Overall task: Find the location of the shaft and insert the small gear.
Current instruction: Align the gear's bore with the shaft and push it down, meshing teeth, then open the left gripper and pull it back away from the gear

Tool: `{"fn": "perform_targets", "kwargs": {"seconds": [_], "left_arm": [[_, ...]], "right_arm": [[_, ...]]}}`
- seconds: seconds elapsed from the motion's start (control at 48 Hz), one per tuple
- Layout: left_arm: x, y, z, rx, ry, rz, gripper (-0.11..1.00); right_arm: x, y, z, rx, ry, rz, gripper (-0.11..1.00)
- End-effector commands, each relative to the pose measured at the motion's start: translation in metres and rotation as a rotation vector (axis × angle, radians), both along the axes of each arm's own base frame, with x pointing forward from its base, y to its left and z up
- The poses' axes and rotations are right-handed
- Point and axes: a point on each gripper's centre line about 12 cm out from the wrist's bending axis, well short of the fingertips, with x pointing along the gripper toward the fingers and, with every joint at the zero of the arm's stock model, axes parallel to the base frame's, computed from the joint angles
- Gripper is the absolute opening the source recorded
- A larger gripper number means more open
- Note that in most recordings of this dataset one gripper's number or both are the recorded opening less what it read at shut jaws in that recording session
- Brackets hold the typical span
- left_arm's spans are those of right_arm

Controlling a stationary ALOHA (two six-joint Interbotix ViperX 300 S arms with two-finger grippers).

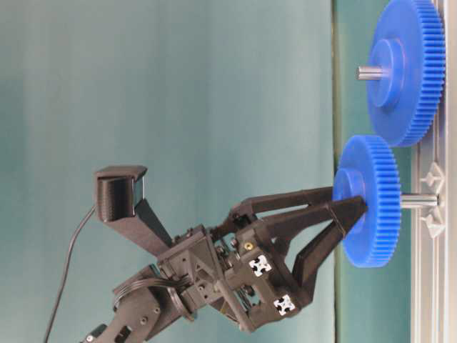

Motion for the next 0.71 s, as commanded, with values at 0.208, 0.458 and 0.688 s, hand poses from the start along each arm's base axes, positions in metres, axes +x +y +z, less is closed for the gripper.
{"fn": "perform_targets", "kwargs": {"seconds": [0.208, 0.458, 0.688], "left_arm": [[0.012, -0.006, 0.033, 0.016, -0.089, -0.022, 0.85], [0.010, -0.006, 0.042, 0.015, -0.111, -0.017, 0.85], [0.001, -0.019, 0.067, -0.026, -0.175, -0.001, 0.85]], "right_arm": [[0.002, -0.001, 0.005, 0.006, -0.019, -0.007, 0.17], [0.001, -0.001, 0.004, 0.008, -0.018, -0.008, 0.17], [0.002, -0.001, 0.005, 0.007, -0.021, -0.008, 0.17]]}}
